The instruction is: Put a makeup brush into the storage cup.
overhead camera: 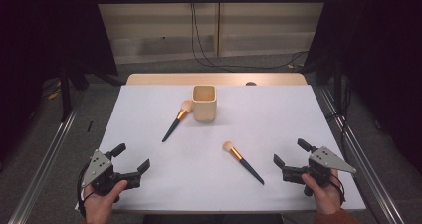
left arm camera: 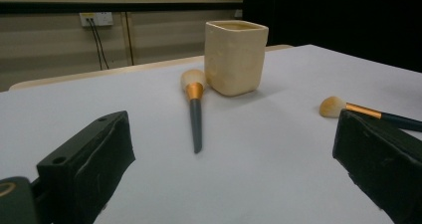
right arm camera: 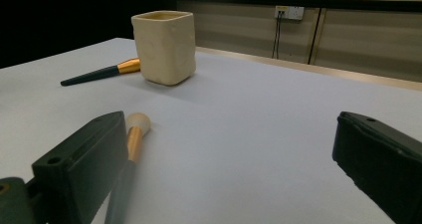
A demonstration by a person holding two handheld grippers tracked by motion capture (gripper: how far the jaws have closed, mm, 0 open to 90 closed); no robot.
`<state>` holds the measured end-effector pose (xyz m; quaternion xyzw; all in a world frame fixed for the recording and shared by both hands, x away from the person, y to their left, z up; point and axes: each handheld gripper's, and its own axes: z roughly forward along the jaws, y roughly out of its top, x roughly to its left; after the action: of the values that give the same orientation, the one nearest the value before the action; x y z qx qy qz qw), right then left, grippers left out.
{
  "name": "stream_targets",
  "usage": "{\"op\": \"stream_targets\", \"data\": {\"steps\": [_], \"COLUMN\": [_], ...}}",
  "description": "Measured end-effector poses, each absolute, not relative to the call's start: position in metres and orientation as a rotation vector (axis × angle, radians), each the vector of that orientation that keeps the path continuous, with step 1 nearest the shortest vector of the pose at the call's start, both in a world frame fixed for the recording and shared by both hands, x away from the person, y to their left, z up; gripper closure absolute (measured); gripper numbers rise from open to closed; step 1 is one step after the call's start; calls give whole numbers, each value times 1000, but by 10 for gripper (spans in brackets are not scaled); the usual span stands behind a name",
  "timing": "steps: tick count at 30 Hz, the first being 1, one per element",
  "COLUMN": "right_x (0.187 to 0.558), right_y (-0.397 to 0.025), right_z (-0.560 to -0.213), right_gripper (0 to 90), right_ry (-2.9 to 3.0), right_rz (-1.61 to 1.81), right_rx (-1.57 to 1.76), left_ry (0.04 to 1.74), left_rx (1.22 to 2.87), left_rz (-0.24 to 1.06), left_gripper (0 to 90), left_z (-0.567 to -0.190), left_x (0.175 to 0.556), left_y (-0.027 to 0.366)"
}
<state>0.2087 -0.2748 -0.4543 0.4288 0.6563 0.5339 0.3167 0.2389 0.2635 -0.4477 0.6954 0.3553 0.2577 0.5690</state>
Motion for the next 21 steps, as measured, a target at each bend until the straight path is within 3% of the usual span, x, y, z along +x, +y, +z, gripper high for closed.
{"op": "stream_targets", "data": {"steps": [21], "right_x": [209], "right_y": [-276], "right_z": [-456], "right_gripper": [6], "right_ry": [1740], "right_rz": [1385], "right_rx": [1130], "left_ry": [805], "left_rx": [1689], "left_rz": [598], "left_gripper": [26], "left_z": [-443], "left_x": [254], "left_y": [251]}}
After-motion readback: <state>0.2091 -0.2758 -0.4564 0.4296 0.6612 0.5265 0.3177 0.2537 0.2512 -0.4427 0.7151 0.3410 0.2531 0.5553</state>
